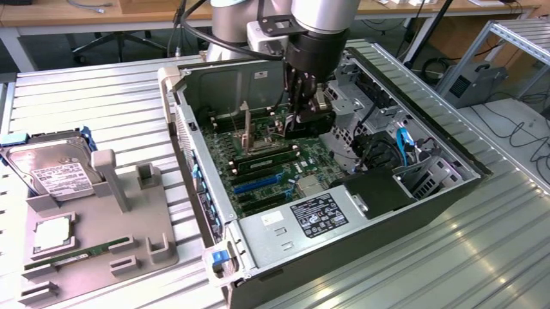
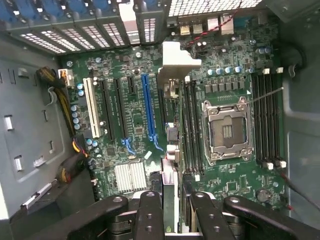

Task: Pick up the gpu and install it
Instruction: 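Insert the gpu into the slot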

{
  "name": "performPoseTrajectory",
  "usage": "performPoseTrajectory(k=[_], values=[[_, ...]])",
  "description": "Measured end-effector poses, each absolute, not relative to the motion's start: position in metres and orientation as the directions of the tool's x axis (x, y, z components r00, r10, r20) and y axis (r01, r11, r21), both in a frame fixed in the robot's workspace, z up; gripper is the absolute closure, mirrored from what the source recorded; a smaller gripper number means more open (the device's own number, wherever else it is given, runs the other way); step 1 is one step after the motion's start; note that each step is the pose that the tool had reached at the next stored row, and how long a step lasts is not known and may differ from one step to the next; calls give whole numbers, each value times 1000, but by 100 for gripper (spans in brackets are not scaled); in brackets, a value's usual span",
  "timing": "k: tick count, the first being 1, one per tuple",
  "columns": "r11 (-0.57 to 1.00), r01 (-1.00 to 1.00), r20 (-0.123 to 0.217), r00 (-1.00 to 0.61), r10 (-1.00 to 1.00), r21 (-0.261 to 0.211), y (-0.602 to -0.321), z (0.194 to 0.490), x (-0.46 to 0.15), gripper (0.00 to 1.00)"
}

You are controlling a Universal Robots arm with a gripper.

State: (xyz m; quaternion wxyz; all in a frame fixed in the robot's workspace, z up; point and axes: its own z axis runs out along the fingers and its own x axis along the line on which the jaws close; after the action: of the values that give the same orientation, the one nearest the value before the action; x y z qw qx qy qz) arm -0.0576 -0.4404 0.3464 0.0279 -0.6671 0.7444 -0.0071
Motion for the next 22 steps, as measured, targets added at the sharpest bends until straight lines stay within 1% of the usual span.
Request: performPoseTrajectory(k=[5, 10, 16, 22], values=[[64, -997, -32, -62, -998, -48, -440, 346, -58, 74], [60, -997, -32, -59, -998, -46, -440, 346, -58, 74], [61, -998, -28, -61, -998, 15, -440, 346, -58, 74], [61, -998, -28, -61, -998, 16, -440, 346, -58, 74]])
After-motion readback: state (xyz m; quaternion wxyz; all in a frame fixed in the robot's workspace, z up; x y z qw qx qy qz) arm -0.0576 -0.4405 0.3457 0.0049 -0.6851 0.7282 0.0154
